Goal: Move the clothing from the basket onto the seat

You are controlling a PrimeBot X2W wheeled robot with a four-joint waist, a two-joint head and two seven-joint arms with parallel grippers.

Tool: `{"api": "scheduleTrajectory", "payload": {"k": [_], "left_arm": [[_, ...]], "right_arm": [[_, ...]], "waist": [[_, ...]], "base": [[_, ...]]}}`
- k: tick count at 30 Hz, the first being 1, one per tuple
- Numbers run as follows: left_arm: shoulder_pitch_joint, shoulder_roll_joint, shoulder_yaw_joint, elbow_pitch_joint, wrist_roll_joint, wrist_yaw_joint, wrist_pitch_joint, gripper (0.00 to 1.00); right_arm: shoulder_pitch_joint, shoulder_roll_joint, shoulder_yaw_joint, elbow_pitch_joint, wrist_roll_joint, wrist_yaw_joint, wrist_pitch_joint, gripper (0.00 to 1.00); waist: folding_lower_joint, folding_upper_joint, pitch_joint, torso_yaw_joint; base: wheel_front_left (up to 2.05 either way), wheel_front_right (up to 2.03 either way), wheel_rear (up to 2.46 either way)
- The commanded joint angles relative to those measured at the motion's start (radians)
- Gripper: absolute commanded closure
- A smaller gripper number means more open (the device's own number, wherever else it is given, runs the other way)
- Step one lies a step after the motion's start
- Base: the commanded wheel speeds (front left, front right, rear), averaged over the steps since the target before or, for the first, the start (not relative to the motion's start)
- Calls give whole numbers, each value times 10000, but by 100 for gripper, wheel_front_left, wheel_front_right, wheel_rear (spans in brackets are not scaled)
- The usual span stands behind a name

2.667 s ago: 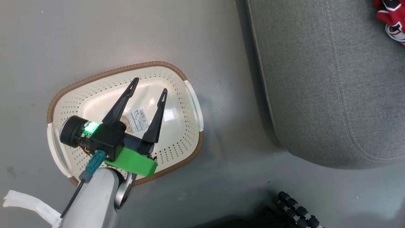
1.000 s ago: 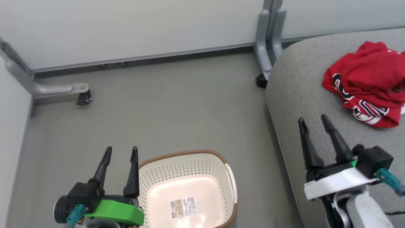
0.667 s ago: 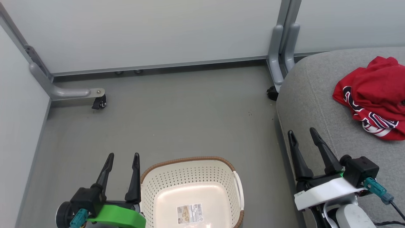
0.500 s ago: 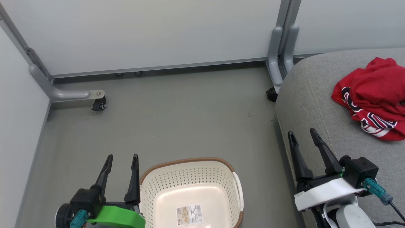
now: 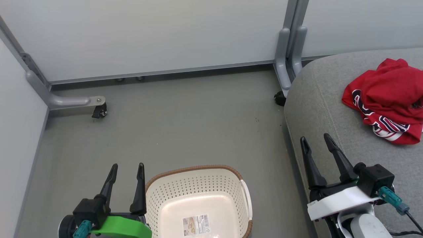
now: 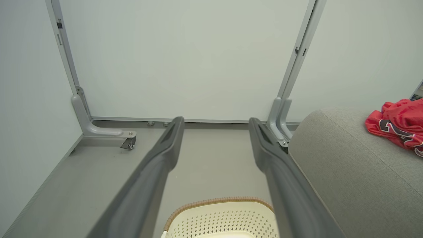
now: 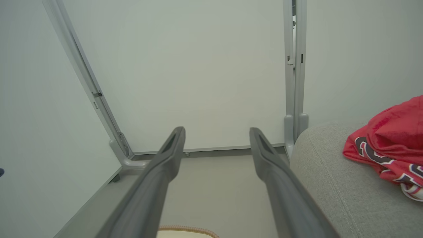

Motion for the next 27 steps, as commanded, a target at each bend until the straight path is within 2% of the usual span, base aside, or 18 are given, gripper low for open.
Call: {"api": "scheduleTrajectory", "payload": {"k": [1, 9, 12, 25, 26, 27], "left_arm": [[102, 10, 32, 12, -70, -2, 0, 0], [68, 12, 67, 119, -434, -146, 0, 0], [14, 10, 51, -61, -119, -212, 0, 0], [146, 18, 199, -123, -437, -212, 0, 0], [2, -10, 180, -82, -441, -205, 0, 100], [5, -11, 177, -27, -457, -208, 1, 100]], "right_arm": [[79, 3, -29, 3, -28, -4, -29, 0], [1, -26, -1, 90, -47, -4, -29, 0], [-57, -27, 2, 99, -37, -4, -29, 0], [-104, 7, -70, 131, 27, -4, -29, 0], [-45, 19, -56, 134, 19, 0, 0, 100], [-24, 29, -52, 182, 37, 0, 2, 100]], "waist": [[1, 0, 12, -1], [1, 0, 28, 2], [1, 0, 48, -5], [1, 0, 59, -80], [1, 0, 59, -81], [1, 0, 59, -81]], "base": [[0, 0, 0], [0, 0, 0], [0, 0, 0], [0, 0, 0], [0, 0, 0], [0, 0, 0]]}}
